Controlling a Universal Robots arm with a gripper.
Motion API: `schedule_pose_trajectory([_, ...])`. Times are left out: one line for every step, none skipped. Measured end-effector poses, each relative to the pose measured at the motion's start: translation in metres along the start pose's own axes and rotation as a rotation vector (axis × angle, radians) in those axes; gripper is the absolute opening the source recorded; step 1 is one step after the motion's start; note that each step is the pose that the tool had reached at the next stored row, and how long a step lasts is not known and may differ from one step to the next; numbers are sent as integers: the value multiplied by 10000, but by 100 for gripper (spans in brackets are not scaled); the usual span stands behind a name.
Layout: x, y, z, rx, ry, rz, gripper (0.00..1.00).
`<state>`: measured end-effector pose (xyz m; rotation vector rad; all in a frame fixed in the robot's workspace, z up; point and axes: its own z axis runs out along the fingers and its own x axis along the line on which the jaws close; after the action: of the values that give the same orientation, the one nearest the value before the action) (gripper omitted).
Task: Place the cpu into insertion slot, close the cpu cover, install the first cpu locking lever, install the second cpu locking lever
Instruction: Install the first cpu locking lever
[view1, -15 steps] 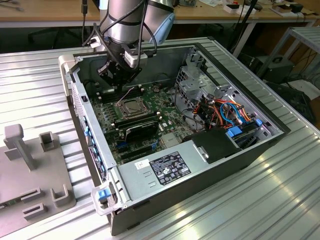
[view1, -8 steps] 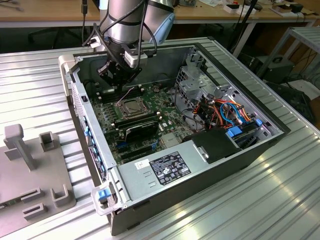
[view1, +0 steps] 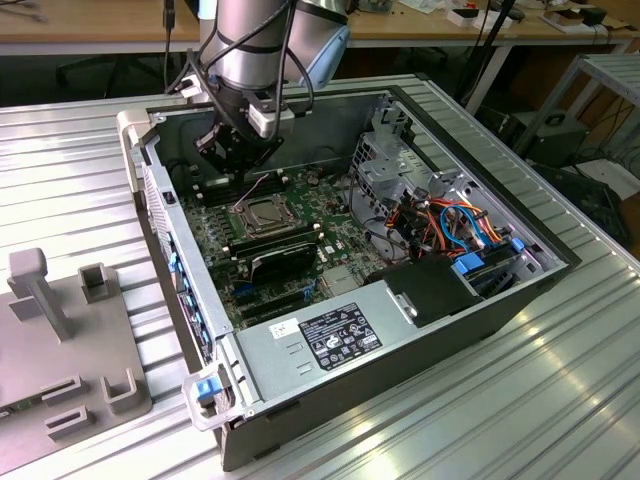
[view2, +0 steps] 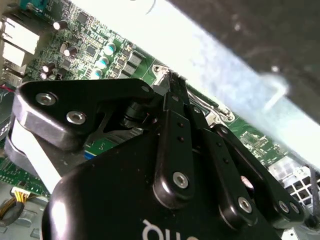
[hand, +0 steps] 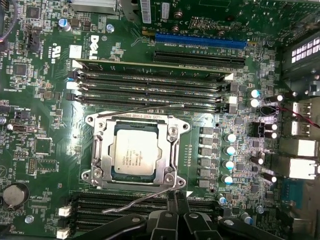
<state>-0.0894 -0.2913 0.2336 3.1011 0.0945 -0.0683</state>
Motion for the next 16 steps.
schedule_pose_trajectory([1, 9, 23, 3, -1, 66, 11])
schedule_pose_trajectory([3, 10, 47, 5, -3, 115, 11])
schedule_pose_trajectory([8, 9, 60, 6, -3, 128, 11])
schedule_pose_trajectory([11, 9, 68, 6, -4, 138, 11])
schedule_pose_trajectory([16, 8, 71, 5, -6, 144, 11])
schedule_pose_trajectory([25, 2, 74, 5, -7, 150, 11])
schedule_pose_trajectory([29, 1, 77, 6, -6, 153, 11])
schedule_pose_trajectory([41, 1, 81, 6, -6, 162, 11])
schedule_pose_trajectory([50, 1, 85, 7, -6, 171, 11])
schedule_pose_trajectory([56, 2, 88, 7, -7, 180, 11])
schedule_pose_trajectory([57, 2, 90, 7, -8, 184, 11])
schedule_pose_trajectory([58, 2, 92, 6, -9, 187, 11])
schedule_pose_trajectory([58, 2, 93, 6, -9, 188, 11])
schedule_pose_trajectory([62, 2, 96, 7, -7, 184, 11])
schedule_pose_trajectory([62, 2, 97, 7, -7, 186, 11])
schedule_pose_trajectory([62, 2, 97, 7, -8, 186, 11])
